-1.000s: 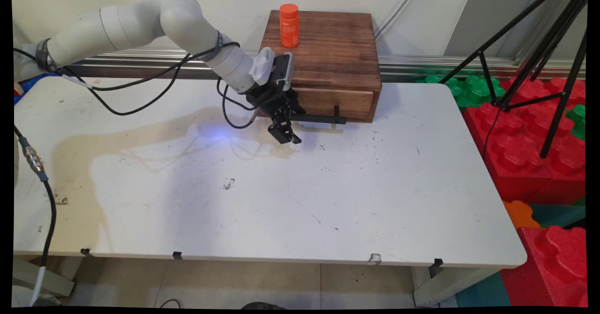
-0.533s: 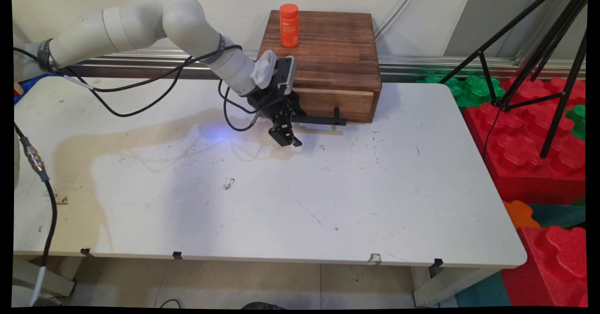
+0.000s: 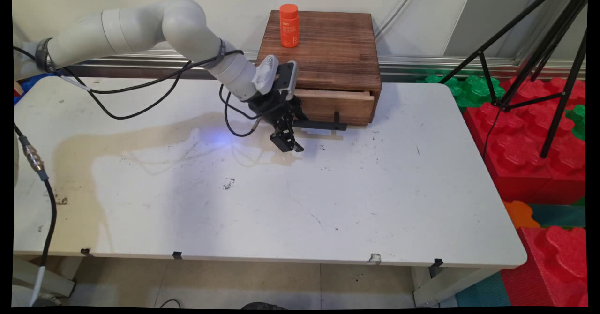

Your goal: Open the drawer

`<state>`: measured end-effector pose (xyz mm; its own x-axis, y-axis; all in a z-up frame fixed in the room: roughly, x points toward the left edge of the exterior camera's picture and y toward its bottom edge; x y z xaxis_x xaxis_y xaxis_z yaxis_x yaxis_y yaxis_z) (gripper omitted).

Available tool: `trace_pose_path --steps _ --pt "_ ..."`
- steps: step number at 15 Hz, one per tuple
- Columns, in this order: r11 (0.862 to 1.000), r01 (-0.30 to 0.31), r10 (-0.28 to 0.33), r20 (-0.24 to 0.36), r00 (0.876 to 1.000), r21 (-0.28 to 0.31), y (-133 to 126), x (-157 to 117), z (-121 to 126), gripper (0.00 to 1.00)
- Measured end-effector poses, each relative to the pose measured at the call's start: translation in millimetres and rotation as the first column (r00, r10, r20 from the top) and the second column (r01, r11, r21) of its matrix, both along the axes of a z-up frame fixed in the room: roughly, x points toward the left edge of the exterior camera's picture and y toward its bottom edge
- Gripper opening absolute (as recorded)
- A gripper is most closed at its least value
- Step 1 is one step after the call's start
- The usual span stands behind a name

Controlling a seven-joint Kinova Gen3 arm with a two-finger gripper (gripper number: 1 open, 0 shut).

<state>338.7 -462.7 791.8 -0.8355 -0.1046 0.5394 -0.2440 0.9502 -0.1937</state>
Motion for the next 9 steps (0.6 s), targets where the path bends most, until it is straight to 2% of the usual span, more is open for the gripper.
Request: trace_pose_path --steps 9 --pt "1.0 0.023 -0.023 -0.005 1.0 0.01 19.7 -9.5 -0.8 1.0"
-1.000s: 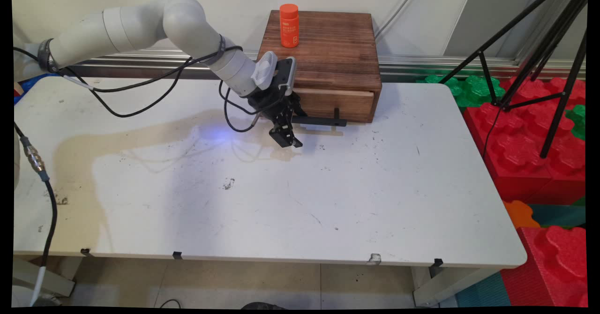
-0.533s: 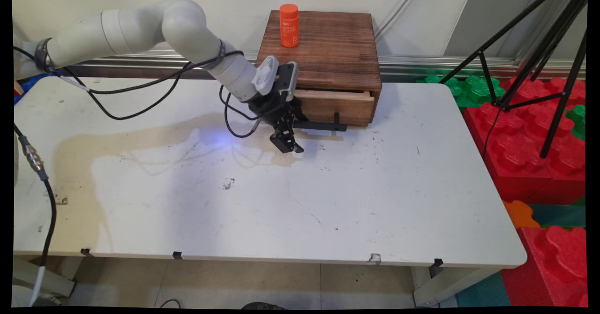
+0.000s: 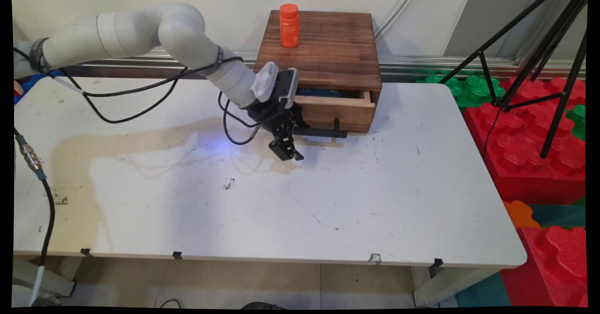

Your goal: Open the drawer

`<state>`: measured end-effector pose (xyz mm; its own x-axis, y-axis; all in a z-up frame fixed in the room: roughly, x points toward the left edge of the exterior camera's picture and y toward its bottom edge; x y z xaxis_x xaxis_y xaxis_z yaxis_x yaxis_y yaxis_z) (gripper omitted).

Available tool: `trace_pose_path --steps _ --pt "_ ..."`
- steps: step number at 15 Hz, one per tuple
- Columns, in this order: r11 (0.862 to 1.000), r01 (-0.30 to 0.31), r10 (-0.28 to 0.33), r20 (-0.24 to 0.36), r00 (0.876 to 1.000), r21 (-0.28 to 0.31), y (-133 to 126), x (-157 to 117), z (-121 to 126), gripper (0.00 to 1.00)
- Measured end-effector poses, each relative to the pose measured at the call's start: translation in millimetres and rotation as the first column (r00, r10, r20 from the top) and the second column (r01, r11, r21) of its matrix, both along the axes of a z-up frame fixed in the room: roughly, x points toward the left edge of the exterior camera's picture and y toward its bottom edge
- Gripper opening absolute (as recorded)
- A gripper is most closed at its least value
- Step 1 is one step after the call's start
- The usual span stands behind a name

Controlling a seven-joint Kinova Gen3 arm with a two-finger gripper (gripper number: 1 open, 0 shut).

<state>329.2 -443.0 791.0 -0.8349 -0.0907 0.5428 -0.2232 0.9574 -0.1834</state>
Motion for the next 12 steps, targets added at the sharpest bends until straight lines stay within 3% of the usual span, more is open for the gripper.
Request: trace_pose_path --steps 12 --pt "0.999 0.041 -0.041 -0.014 0.999 0.017 41.3 -11.2 2.5 1.0"
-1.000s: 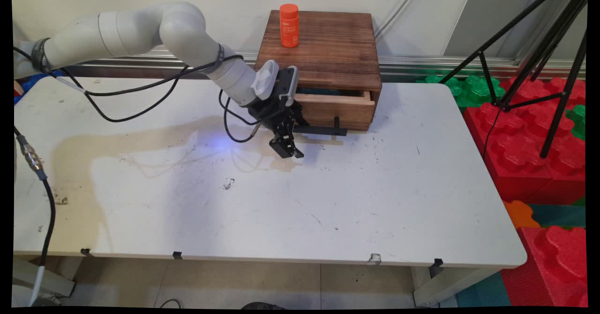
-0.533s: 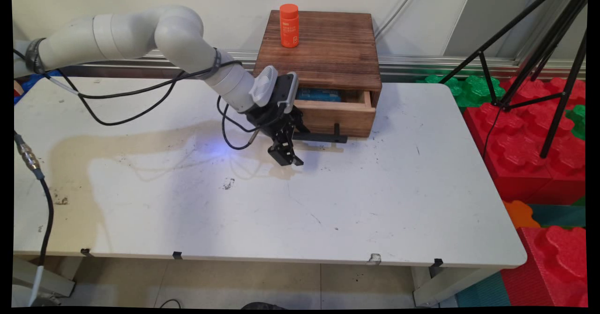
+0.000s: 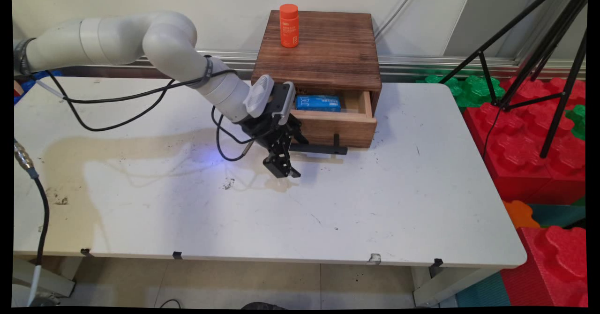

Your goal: Open the drawer

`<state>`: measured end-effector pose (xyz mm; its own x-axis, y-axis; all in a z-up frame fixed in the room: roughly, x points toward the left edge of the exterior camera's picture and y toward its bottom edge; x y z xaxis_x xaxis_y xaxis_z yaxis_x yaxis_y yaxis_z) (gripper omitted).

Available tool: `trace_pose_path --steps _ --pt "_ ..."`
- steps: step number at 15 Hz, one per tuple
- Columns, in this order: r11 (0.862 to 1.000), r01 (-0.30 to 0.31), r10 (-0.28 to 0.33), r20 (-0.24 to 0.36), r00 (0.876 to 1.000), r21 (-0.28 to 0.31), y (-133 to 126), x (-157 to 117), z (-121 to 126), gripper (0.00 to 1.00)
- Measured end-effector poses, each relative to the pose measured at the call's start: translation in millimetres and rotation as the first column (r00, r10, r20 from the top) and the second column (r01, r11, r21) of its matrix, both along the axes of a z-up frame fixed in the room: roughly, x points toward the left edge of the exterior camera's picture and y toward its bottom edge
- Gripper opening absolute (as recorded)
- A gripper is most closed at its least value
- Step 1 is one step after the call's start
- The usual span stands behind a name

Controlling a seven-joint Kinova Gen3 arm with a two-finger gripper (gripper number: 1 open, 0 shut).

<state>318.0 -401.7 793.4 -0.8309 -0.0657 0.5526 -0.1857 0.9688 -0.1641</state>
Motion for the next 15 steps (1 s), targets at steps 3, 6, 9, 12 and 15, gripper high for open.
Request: trace_pose_path --steps 3,6,9,12,15 --pt "1.0 0.01 -0.01 -0.002 1.0 -0.001 11.7 -0.6 0.6 1.0" --pt "1.0 0.021 -0.021 -0.003 1.0 -0.002 21.2 -0.9 0.8 1.0" --pt "1.0 0.03 -0.03 -0.006 1.0 -0.004 29.2 -2.0 0.9 1.0" --pt "0.999 0.04 -0.04 -0.008 0.999 -0.007 38.9 -3.3 0.9 1.0" --pt "0.999 0.05 -0.05 -0.009 0.999 -0.009 48.0 -4.3 0.5 1.0"
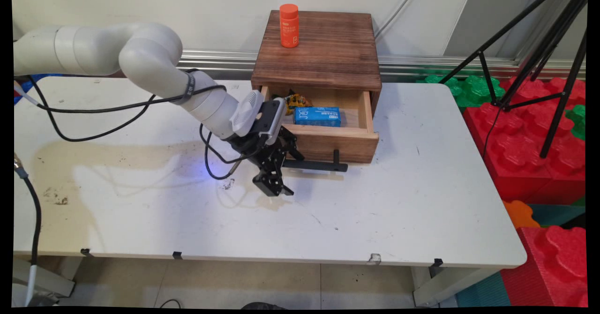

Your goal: Open the drawer

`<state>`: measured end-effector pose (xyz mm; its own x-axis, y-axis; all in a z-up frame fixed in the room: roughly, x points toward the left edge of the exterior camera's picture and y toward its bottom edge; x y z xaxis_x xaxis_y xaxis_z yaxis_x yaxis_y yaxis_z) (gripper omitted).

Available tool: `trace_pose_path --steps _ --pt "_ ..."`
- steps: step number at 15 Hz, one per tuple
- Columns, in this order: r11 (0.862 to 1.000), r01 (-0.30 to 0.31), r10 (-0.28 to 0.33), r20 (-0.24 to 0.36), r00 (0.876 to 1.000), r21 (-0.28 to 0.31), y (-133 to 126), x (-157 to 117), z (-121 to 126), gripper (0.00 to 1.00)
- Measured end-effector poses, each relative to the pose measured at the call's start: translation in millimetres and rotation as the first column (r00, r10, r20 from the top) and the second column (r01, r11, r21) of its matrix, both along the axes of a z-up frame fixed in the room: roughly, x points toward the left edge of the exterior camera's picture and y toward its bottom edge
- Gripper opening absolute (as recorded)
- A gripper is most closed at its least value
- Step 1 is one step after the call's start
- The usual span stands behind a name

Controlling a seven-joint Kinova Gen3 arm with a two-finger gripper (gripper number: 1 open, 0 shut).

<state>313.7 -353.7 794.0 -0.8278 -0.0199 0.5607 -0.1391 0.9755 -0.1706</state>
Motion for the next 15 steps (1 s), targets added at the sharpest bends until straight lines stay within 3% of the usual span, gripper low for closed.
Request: trace_pose_path --steps 15 --pt "0.999 0.036 -0.035 -0.019 0.999 0.016 39.4 -10.9 -1.8 1.0"
